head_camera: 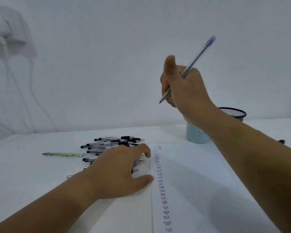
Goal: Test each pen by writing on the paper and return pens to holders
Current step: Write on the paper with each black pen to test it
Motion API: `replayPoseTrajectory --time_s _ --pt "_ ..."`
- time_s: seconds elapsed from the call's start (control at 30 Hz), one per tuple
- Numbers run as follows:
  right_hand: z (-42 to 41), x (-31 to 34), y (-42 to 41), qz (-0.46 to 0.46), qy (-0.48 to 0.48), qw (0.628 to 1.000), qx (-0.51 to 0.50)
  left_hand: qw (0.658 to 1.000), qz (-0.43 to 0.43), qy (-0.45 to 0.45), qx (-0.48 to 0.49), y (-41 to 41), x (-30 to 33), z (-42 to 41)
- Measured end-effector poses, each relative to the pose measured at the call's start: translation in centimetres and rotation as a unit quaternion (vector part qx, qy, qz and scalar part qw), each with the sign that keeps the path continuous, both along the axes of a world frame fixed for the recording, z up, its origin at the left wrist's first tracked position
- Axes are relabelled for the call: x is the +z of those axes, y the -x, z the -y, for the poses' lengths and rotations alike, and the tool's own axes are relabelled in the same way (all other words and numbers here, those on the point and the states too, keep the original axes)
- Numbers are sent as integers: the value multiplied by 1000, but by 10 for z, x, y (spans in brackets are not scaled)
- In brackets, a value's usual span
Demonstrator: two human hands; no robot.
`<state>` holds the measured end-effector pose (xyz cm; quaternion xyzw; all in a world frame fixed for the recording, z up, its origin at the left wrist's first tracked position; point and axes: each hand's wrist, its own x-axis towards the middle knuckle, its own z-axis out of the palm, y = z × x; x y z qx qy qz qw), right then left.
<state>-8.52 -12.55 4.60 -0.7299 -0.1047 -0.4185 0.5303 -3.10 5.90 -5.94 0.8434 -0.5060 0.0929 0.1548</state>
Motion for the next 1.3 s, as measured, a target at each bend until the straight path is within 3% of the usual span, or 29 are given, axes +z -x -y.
replayPoseTrajectory --time_s 0.17,0.43,0.57,0.63,0.87,1.1,1.3 --pt "-18 47 31 55 58 996 40 1000 2 6 -2 1 2 -2" --pt "1 -33 30 -146 -3 989 33 999 -27 -30 -20 4 2 0" --pt "10 -79 52 -207 -119 966 103 976 -196 87 -44 10 4 1" --pt "11 -91 62 -209 -164 954 142 960 -237 142 -46 12 4 3" --pt "7 -97 68 -173 -132 972 86 956 -224 183 -44 21 -1 13" --pt "7 -100 66 -197 -122 969 84 959 -199 194 -53 28 0 14" --pt "3 -106 70 -192 -38 976 94 956 -178 214 -96 33 -1 16"
